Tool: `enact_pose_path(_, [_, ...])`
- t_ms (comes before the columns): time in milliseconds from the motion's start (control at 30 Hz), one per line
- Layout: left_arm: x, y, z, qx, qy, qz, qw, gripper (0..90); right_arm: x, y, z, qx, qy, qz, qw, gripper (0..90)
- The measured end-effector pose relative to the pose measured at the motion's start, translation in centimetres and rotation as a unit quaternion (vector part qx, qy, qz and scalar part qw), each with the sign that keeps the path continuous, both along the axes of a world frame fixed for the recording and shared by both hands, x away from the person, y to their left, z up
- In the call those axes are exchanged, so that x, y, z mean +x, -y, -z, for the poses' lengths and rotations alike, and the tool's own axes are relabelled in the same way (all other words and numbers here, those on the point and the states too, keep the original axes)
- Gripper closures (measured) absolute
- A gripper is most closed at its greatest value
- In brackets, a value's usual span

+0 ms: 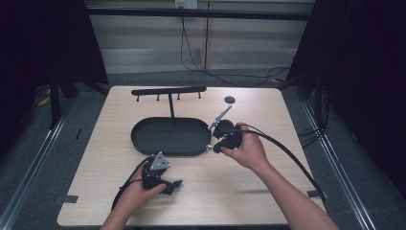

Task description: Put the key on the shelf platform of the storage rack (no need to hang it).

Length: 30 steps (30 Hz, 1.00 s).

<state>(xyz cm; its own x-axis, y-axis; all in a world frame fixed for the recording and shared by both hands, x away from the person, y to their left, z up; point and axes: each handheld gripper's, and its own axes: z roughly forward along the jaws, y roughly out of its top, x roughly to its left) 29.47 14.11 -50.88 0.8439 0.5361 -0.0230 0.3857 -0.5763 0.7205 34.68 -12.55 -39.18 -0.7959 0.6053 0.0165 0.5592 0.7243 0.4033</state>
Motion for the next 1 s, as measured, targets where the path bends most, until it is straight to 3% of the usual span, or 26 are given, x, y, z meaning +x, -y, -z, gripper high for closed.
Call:
enact_pose_path(500, [0.0,0.1,0.0,-0.005,0.000,-0.004,1.0000,13.7,1.1,-0.6,-1.4,0.008,0.007,0.004,0.9999,86.0])
enact_pose_path(1000, [0.0,0.0,0.0,-0.003,0.002,-0.003,1.0000,13.7,1.9,-1.4,-1.6,0.001,0.020,0.007,0.9998,86.1])
